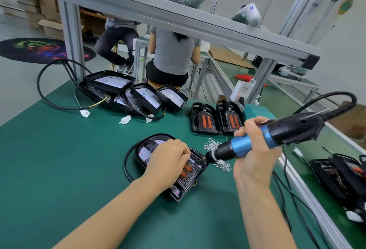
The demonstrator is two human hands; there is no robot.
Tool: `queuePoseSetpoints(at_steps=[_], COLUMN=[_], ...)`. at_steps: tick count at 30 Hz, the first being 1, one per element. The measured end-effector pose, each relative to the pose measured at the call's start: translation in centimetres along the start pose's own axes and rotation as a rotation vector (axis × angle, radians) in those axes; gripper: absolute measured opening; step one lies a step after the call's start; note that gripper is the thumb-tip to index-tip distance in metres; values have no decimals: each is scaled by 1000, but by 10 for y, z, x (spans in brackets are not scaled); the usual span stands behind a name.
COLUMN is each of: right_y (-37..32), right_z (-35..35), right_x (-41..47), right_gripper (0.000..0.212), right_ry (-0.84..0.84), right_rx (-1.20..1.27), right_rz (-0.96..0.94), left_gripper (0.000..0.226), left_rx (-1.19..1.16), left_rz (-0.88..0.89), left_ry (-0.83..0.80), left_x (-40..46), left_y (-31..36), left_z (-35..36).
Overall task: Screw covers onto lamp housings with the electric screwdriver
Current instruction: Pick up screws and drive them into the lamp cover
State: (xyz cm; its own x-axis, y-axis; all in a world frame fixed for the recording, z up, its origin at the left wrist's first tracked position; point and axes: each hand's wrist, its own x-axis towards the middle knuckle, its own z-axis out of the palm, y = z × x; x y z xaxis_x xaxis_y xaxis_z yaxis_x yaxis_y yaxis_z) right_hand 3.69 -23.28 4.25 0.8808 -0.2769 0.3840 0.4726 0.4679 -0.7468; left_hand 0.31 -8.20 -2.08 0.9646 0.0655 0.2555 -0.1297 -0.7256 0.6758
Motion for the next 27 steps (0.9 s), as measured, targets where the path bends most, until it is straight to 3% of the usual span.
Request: queuePoseSetpoints(at_steps=[5,13,20,27], right_y=[1,1,-1,-23], right_z=[0,-3,-3,-29], right_x=[2,-4,-4,-1], right_gripper=[27,29,23,24], right_ry=[-9,-98,-30,155], right_rx=[-35,-152,-126,-13], right_rz=[-20,-86,-75,-106], left_gripper=[16,17,15,12], left_rx=[128,317,243,107], left_rz=[58,166,118,53], left_ry=[76,11,-19,18], left_x=[5,8,9,12], left_y=[-4,-5,-3,3], left_z=[3,16,12,7])
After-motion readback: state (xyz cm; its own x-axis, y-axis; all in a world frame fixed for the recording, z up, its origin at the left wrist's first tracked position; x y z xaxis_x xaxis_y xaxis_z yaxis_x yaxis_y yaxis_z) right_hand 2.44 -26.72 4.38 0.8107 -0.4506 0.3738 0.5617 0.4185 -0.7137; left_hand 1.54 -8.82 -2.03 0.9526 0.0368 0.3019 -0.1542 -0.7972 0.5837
